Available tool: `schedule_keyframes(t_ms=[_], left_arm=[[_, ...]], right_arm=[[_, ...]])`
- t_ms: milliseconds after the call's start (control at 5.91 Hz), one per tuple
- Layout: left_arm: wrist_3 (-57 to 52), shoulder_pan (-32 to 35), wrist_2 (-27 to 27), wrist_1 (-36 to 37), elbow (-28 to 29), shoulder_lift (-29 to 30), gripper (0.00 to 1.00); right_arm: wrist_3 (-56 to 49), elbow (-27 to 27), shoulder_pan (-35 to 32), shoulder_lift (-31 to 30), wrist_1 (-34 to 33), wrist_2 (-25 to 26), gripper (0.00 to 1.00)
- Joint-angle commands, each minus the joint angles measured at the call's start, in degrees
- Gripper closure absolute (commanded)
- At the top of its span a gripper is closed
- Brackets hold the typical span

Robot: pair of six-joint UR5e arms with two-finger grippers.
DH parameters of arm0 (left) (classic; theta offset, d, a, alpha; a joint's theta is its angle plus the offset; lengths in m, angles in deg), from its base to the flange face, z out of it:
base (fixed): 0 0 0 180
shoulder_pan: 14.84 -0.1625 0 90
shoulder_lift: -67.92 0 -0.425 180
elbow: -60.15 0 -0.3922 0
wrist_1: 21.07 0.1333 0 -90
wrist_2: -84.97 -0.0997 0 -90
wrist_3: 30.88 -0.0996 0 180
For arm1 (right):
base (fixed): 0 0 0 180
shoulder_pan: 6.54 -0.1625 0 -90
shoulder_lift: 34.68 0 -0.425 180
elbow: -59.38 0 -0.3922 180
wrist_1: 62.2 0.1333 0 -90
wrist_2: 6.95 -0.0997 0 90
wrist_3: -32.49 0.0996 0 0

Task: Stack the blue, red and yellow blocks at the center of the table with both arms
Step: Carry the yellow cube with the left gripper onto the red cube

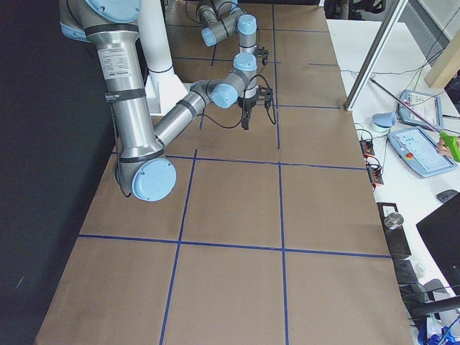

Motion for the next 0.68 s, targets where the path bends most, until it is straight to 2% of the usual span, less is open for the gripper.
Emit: schedule_keyframes(t_ms=[0,339,508], left_arm=[[-0.10,-0.35,0.00,0.00,-0.09,0.03,0.97],[-0.11,-0.36,-0.09,-0.08,0.00,0.03,0.97],[-0.11,-0.36,0.00,-0.08,0.00,0.03,0.83]], right_arm=[[0.00,0.00,0.01,-0.04,0.00,0.00,0.00],[0.00,0.00,0.01,-0.04,0.00,0.00,0.00],[0.00,0.00,0.01,-0.04,0.00,0.00,0.00]])
